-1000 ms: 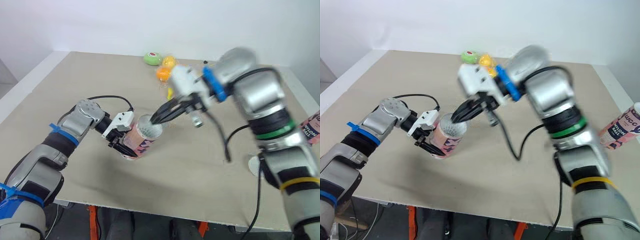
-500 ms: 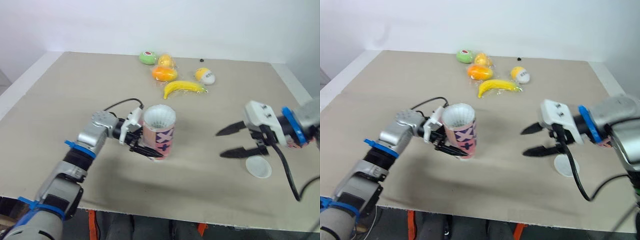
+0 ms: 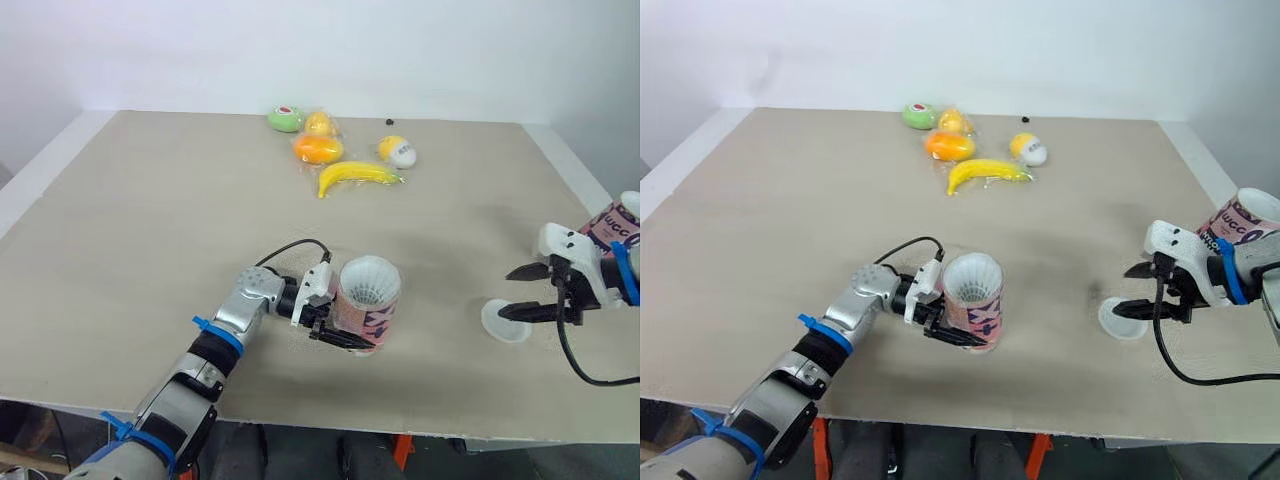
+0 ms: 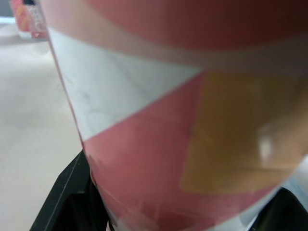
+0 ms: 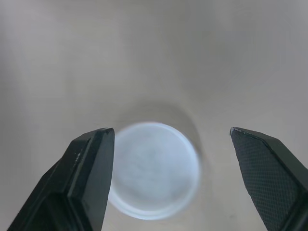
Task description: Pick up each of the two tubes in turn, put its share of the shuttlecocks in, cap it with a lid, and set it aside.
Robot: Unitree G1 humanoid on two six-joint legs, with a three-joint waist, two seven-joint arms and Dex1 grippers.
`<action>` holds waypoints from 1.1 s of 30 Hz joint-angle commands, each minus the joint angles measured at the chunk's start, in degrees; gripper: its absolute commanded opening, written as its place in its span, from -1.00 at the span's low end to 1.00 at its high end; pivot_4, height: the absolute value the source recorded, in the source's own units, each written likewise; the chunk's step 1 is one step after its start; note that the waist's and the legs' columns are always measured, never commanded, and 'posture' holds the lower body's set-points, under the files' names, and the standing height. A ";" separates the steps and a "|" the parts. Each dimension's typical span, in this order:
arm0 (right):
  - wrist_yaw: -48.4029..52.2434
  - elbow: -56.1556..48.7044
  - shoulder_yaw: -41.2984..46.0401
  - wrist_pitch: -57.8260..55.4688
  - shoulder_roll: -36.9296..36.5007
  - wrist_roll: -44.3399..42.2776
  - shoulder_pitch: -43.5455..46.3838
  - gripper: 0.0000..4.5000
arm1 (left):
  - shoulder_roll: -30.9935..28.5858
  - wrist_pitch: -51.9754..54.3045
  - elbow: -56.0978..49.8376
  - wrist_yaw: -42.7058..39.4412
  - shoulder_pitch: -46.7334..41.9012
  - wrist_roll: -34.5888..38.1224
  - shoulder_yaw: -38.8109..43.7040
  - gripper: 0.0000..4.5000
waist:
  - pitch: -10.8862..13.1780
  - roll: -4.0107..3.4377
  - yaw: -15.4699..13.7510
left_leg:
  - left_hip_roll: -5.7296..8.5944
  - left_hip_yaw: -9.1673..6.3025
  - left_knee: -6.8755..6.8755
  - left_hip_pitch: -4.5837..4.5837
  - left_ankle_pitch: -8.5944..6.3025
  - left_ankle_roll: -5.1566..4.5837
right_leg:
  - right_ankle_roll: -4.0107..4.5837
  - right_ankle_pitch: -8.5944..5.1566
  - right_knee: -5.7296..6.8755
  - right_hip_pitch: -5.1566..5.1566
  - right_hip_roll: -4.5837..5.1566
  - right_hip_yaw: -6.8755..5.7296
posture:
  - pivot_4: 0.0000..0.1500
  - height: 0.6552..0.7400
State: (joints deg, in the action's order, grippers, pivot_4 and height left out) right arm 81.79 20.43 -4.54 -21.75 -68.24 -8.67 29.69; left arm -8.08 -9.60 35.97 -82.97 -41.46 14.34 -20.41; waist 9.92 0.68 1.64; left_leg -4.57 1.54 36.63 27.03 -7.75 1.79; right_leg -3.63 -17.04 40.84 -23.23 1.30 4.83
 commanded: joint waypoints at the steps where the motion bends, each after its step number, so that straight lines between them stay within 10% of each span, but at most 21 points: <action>1: 0.06 4.18 -1.06 1.42 0.45 2.51 2.59 0.83 | 0.22 -2.70 2.19 -0.12 -0.79 -1.82 0.59 0.31 | -0.02 -0.02 -0.04 | 0.02 0.00 -0.02 0.00 0.00 0.00 | -0.01 -0.01 0.00 0.01 0.01 0.02 | 1.00 -0.14; 8: 0.55 10.49 -4.35 4.01 2.58 6.90 3.91 0.83 | 0.12 -3.04 3.85 -0.62 -1.43 -1.90 1.44 0.31 | -0.04 -0.06 -0.11 | 0.05 -0.01 -0.04 0.00 0.00 0.00 | -0.02 -0.02 0.00 0.01 0.01 0.03 | 1.00 -0.14; 17: 2.60 7.89 -4.32 4.51 2.41 7.73 1.62 -0.95 | -0.38 0.96 4.06 -1.55 -2.31 -1.89 1.89 0.31 | -0.06 -0.04 -0.04 | 0.03 -0.02 -0.03 -0.09 0.04 0.02 | -0.08 -0.02 0.00 0.09 -0.01 0.02 | 1.00 -0.14; 33: 6.15 -26.42 0.22 -8.64 1.27 -4.88 17.70 -0.95 | -0.57 3.58 7.27 -4.40 -4.05 -4.51 0.76 0.31 | -0.10 -0.16 0.89 | 0.03 -0.05 -0.17 -0.17 0.05 0.06 | -0.30 -0.19 0.01 0.08 -0.04 0.03 | 1.00 -0.14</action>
State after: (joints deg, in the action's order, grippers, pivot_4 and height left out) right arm 86.48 -1.57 -6.05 -28.40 -65.88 -11.49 43.51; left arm -8.13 -6.40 41.13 -87.36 -45.88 12.12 -19.10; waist 9.82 0.52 2.53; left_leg -4.54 1.49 36.47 26.86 -7.71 1.85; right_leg -3.94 -17.23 40.84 -23.14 1.26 4.85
